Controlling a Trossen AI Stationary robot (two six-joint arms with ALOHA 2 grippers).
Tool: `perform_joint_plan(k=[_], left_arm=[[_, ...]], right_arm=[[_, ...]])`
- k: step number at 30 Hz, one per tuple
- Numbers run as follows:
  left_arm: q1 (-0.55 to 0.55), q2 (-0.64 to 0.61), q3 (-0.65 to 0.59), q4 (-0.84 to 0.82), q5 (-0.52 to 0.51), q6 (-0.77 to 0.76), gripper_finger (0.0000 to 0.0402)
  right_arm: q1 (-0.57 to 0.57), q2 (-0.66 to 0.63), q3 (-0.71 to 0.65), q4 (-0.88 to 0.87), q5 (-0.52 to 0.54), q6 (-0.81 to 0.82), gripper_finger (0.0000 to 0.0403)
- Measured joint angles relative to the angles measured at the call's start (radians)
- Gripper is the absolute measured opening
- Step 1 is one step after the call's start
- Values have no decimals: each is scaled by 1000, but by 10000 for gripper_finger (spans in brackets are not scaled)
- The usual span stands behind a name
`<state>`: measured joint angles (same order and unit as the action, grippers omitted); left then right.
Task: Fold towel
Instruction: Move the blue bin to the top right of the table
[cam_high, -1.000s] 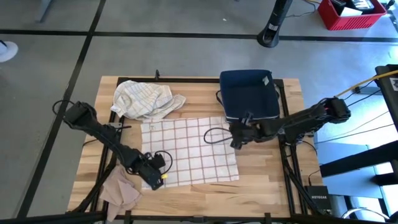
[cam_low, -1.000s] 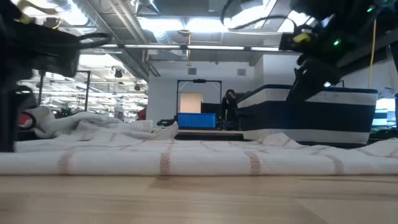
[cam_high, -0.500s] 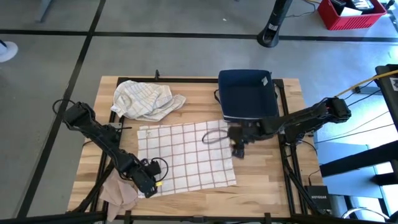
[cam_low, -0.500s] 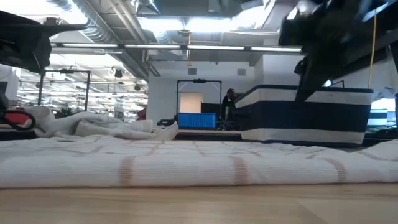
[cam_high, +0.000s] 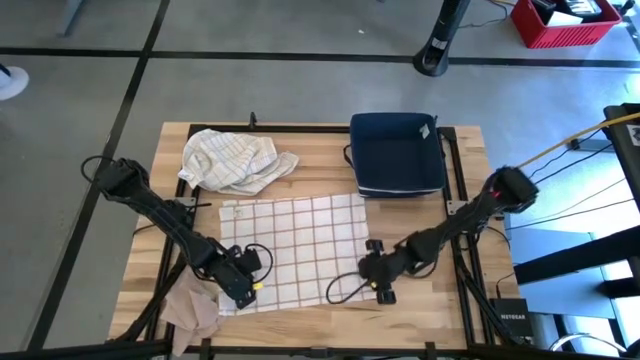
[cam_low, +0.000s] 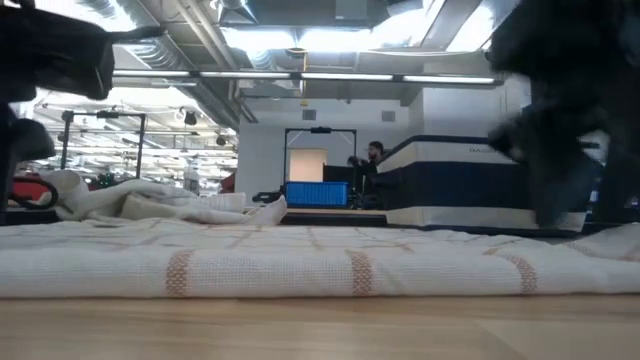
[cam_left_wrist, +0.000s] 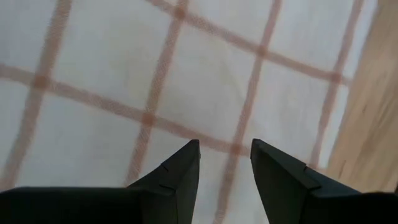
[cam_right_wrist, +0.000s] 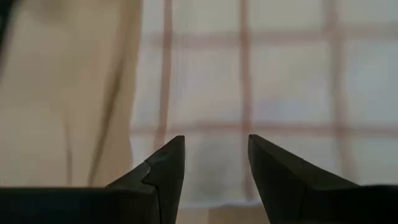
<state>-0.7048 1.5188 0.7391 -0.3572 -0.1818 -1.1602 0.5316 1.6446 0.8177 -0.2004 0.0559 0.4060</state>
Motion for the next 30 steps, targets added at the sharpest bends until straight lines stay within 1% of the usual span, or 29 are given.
perform_joint_plan(k=[4, 10, 13, 15, 17, 19, 22, 24, 27, 30], left_arm=[[-16, 13, 0, -6, 30, -30, 136], [-28, 14, 2, -7, 32, -62, 136], [-27, 13, 2, -1, 31, -61, 136], [-24, 12, 2, 3, 31, -44, 136], [-17, 9, 2, 3, 42, -37, 136], [-7, -4, 2, 1, 65, -37, 136], [2, -32, 2, 0, 71, -31, 136], [7, -42, 3, -1, 51, -12, 136], [8, -34, 3, -7, -8, -7, 136], [8, -8, 3, -7, -20, -9, 136]], right_arm=[[32, 51, 1, -12, -53, 78, 179], [145, 50, 3, -5, -98, 249, 179], [193, 53, 1, 22, -102, 319, 179], [204, 51, 2, 29, -99, 334, 179], [200, 33, 17, -22, -82, 346, 179], [175, 0, 47, -74, -71, 323, 179], [125, -69, 97, -192, -12, 263, 179], [84, -114, 124, -310, 61, 216, 179], [8, -176, 146, -513, 177, 151, 179], [-77, -209, 132, -683, 283, 100, 179]])
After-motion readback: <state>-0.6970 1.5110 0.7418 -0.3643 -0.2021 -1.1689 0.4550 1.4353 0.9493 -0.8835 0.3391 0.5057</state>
